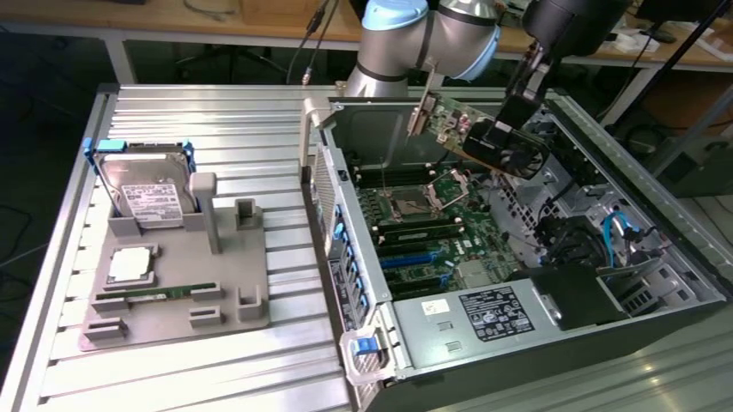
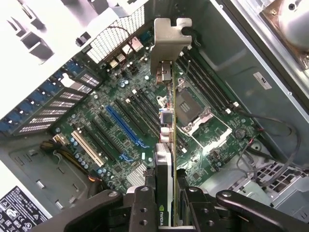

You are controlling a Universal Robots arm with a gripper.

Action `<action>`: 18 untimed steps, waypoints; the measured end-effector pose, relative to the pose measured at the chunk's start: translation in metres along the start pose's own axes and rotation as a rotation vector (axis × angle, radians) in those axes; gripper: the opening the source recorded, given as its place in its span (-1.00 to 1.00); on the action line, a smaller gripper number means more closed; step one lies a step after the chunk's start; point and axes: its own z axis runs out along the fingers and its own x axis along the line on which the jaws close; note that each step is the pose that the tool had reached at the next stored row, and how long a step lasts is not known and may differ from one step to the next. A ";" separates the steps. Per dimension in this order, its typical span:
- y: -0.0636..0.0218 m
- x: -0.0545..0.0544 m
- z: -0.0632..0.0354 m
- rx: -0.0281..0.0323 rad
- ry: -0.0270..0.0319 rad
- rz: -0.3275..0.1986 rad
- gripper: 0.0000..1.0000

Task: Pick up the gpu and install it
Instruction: 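Insert the gpu into the slot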

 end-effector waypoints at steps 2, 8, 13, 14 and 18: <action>-0.0002 0.000 0.0000 -0.0006 0.0009 -0.021 -0.46; -0.0010 -0.001 0.0000 -0.0025 0.0038 -0.090 -0.46; -0.0015 -0.001 0.0001 -0.0038 0.0059 -0.141 -0.46; -0.0015 -0.001 0.0001 -0.0041 0.0063 -0.150 -0.46; -0.0020 -0.002 0.0001 -0.0055 0.0086 -0.203 -0.46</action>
